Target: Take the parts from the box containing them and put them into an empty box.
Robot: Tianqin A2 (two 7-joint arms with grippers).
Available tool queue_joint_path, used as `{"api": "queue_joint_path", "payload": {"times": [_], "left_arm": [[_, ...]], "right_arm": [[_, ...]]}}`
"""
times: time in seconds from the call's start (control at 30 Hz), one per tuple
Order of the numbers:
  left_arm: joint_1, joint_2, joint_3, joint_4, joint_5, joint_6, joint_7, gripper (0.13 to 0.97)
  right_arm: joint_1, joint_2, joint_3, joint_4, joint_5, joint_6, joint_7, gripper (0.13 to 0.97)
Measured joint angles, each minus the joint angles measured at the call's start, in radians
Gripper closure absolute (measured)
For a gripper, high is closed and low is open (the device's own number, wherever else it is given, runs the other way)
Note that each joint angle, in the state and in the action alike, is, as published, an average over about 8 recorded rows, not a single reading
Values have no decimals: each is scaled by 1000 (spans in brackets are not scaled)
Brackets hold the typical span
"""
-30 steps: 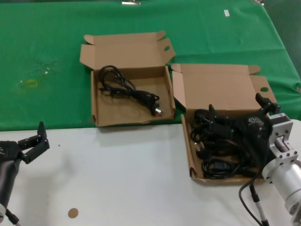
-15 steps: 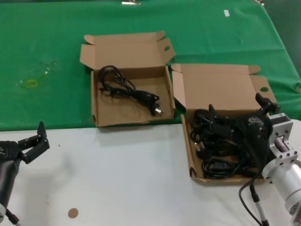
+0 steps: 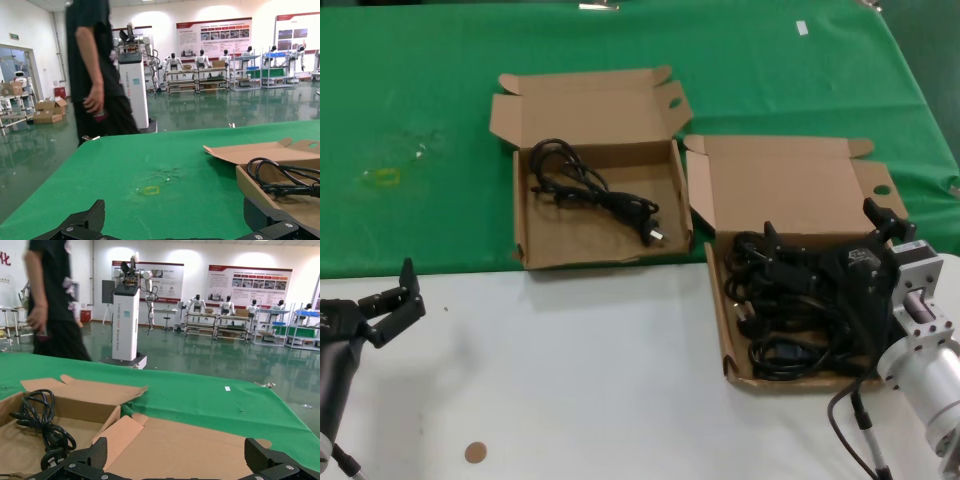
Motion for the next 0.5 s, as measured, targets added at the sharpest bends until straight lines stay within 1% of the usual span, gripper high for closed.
{"api": "queue_joint_path", "payload": {"times": [0.5], "left_arm": [[0,0,0,0,0,0,0,132]], "right_arm": [[0,0,0,0,0,0,0,129]]}}
